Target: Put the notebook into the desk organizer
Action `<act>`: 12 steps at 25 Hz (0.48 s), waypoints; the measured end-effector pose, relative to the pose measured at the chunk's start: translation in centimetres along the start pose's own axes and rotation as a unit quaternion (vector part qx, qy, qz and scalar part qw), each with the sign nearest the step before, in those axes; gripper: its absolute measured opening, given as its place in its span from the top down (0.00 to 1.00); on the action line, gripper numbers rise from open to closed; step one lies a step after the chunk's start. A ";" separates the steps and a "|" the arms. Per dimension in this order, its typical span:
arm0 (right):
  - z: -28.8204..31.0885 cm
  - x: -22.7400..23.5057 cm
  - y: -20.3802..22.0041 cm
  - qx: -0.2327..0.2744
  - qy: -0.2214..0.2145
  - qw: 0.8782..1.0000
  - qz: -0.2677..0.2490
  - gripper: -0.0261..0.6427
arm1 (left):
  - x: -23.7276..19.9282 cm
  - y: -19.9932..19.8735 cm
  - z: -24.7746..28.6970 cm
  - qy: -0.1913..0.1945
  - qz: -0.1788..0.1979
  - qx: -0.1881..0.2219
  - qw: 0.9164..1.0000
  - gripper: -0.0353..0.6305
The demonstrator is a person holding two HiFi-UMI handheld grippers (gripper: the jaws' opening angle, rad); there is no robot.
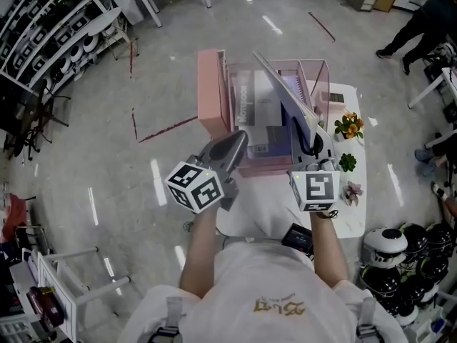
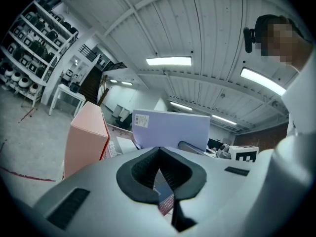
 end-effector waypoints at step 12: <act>1.3 -1.4 1.6 -0.025 -0.039 0.999 -0.017 0.90 | -0.1 -0.2 0.0 -0.005 0.000 0.003 1.000 0.92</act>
Point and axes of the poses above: the fingertips, and each gripper's own axes: z forward along the fingers, x to its right, y out of its underside, the point moved 1 cm from there along -z, backward along the fingers, and after that the axes turned 15 degrees about x, right-handed, at the moved point
